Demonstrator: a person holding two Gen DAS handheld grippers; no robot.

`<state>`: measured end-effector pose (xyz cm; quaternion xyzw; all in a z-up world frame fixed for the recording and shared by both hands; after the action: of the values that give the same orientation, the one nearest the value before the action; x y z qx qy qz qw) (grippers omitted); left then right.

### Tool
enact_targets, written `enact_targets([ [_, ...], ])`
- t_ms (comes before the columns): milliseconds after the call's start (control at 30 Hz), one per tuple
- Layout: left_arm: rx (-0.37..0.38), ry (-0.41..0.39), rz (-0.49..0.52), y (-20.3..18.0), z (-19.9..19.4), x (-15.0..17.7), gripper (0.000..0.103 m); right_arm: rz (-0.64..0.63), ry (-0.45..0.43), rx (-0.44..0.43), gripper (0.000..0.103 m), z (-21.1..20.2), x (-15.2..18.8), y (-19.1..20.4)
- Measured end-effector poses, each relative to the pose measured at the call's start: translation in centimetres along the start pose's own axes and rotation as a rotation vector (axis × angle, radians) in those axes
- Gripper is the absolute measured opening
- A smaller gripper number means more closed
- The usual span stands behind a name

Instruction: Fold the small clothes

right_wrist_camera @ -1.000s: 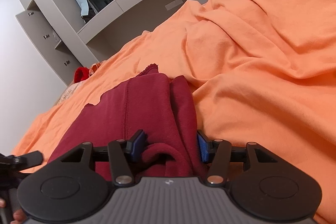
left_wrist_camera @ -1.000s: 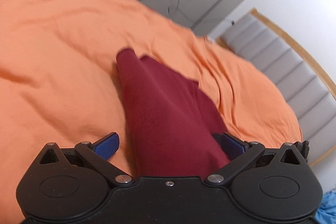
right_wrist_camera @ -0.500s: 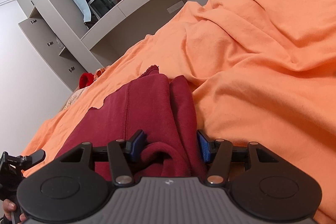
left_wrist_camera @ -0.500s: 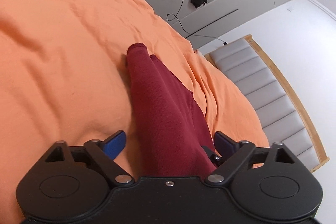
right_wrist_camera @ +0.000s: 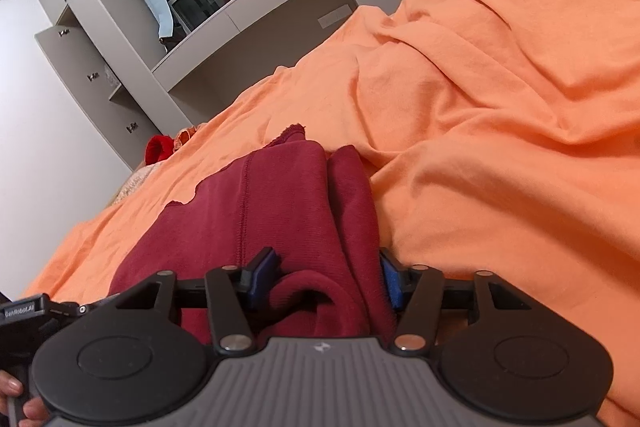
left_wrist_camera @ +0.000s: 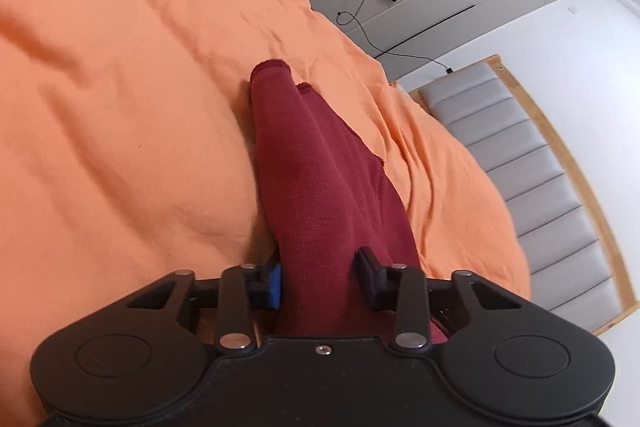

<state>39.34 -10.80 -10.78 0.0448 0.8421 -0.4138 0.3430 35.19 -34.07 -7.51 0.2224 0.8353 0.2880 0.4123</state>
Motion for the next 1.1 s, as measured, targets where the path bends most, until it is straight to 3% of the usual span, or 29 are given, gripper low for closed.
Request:
enact_targets([
  [33,-0.023,0.003,0.02,-0.2,0.1,-0.2,0.031,-0.01,-0.001,0.002,0.047,0.0,0.0,0.2],
  [100,-0.077,0.007,0.081,-1.0,0.1,-0.6,0.024,-0.032,-0.015,-0.002,0.032,-0.3,-0.1,1.0],
  [200,-0.147,-0.02,0.223,-3.1,-0.5,-1.8,0.02,-0.094,-0.06,-0.001,0.025,-0.7,-0.3,2.5],
  [333,-0.222,-0.1,0.48,-6.2,-1.8,-3.4,0.02,-0.192,-0.119,-0.022,0.023,-0.9,-0.3,5.2],
  [433,-0.328,-0.174,0.707,-8.1,-3.1,-4.0,0.019,-0.282,-0.163,-0.038,0.022,-0.2,0.1,7.7],
  [500,-0.373,-0.216,0.806,-8.8,-4.2,-4.5,0.019,-0.348,-0.202,-0.044,0.022,0.5,0.3,9.6],
  [600,-0.431,-0.266,0.838,-8.6,-5.7,-5.8,0.019,-0.415,-0.243,-0.071,0.022,1.8,0.5,12.3],
  [733,-0.504,-0.298,0.836,-6.0,-7.0,-7.4,0.02,-0.445,-0.233,-0.082,0.022,4.1,1.0,14.0],
  [833,-0.515,-0.258,0.759,-3.2,-6.9,-7.6,0.02,-0.453,-0.169,-0.051,0.022,6.0,1.6,13.4],
  [933,-0.541,-0.195,0.709,-0.8,-6.3,-6.9,0.02,-0.385,-0.114,-0.028,0.023,6.9,1.5,11.8],
  [1100,-0.583,-0.163,0.705,0.1,-6.3,-6.4,0.024,-0.324,-0.077,-0.024,0.03,7.3,1.4,10.3],
])
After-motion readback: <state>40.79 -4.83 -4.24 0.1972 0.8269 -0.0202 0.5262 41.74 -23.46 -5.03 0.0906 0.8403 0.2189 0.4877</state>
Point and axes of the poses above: each gripper's, at about its wrist camera, not at the fingertips, and z roughly the way its jaws point, y to its left, x to its underside, the point moved 10 cm from there along z, roughly the way its jaws point, and after that the axes turned 13 degrees about z, right-handed, at the moved point
